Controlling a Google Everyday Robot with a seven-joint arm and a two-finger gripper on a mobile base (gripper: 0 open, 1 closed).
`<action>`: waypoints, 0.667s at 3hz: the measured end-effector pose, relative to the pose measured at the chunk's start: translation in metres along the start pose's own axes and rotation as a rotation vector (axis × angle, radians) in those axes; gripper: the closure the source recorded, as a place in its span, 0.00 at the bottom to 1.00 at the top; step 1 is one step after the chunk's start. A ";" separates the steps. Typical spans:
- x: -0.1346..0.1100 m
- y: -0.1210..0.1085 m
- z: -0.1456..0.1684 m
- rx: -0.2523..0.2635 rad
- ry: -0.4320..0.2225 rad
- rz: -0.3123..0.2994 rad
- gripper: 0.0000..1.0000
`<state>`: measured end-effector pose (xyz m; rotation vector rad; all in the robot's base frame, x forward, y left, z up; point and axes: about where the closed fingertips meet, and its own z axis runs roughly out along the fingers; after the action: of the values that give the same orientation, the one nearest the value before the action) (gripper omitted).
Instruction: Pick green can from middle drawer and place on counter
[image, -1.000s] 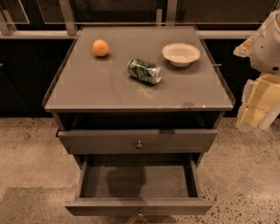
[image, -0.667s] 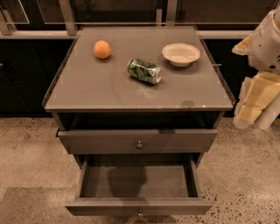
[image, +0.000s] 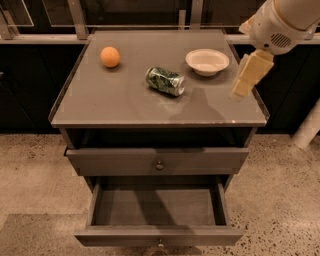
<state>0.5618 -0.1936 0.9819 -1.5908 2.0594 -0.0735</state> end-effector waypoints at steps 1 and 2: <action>-0.032 -0.048 0.035 0.022 -0.092 0.026 0.00; -0.034 -0.054 0.038 0.025 -0.100 0.027 0.00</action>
Offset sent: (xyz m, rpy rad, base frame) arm 0.0569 0.0213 -0.0008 0.0795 -0.0378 0.0021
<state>0.6314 -0.1690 0.9812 -1.5205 1.9949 -0.0106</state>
